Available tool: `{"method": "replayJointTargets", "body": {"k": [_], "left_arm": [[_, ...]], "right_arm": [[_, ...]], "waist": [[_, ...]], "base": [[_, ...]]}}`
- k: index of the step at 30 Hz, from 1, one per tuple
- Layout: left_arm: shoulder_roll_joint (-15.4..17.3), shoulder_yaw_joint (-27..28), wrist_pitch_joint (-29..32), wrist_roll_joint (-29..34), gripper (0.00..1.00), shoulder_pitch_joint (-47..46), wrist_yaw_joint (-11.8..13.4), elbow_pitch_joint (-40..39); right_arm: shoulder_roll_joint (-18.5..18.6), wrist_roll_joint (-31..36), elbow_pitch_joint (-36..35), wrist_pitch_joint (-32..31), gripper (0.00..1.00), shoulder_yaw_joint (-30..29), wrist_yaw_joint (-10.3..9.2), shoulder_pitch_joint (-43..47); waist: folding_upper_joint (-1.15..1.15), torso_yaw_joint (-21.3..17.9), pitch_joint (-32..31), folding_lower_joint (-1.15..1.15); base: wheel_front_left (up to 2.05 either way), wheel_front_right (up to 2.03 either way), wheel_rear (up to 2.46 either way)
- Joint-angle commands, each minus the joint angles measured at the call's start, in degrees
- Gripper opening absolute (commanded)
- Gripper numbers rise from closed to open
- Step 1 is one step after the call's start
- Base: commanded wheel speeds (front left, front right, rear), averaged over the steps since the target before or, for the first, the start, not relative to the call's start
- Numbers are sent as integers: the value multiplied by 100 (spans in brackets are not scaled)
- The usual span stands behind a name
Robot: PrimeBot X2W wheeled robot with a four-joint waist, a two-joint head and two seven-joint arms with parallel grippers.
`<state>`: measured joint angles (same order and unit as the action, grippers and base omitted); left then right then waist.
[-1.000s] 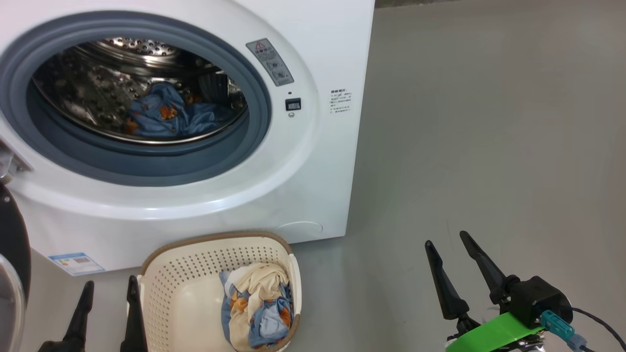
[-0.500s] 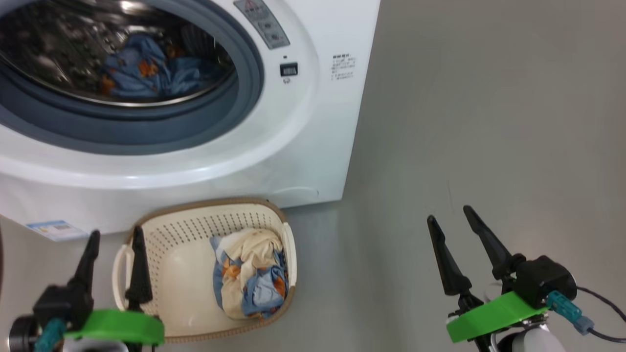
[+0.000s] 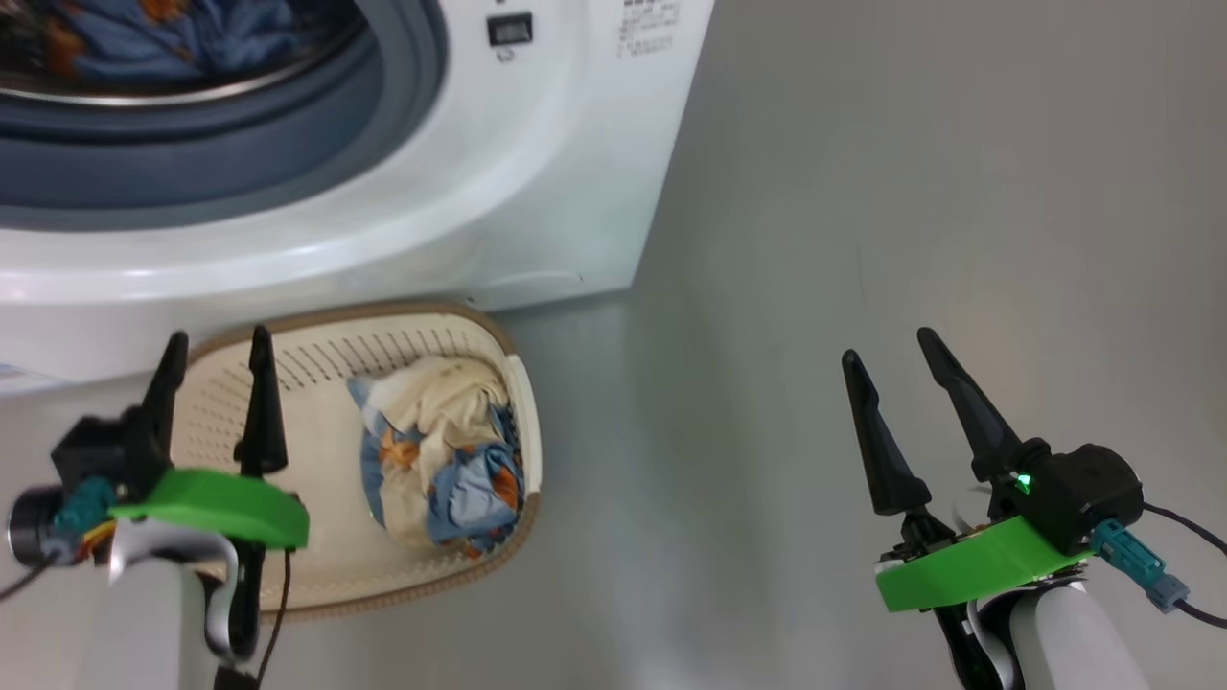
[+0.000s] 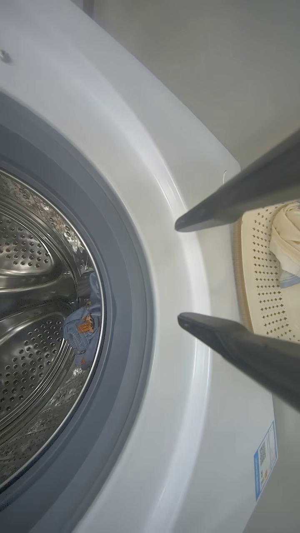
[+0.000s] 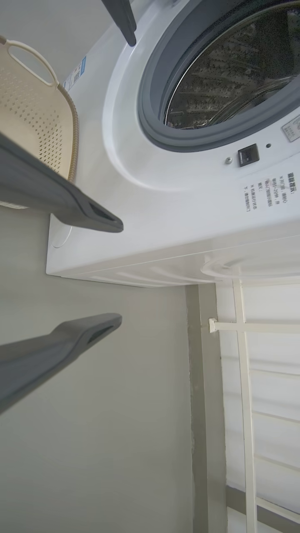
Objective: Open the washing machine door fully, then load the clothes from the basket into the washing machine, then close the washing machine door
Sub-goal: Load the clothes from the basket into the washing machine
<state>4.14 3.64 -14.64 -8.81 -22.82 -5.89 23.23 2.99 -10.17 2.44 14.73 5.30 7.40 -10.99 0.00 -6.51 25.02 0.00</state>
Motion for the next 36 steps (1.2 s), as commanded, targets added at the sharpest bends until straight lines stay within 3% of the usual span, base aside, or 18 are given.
{"method": "replayJointTargets", "body": {"k": [1, 21, 36], "left_arm": [[180, 132, -36, 12, 100, -173, -18, -15], [363, -515, -36, -117, 100, -1995, -154, 2693], [344, -1450, 76, -1006, 100, -2636, -158, 3888]], "right_arm": [[-11, 24, -164, 27, 100, 123, 9, -111], [-11, 62, -440, 27, 100, 58, 9, -443], [-11, 25, -502, 27, 100, 81, 9, -561]], "waist": [[0, -231, 470, 0], [0, -415, 2004, 0], [0, -443, 2466, 0]], "base": [[0, 0, 0], [0, 0, 0], [0, 0, 0]]}}
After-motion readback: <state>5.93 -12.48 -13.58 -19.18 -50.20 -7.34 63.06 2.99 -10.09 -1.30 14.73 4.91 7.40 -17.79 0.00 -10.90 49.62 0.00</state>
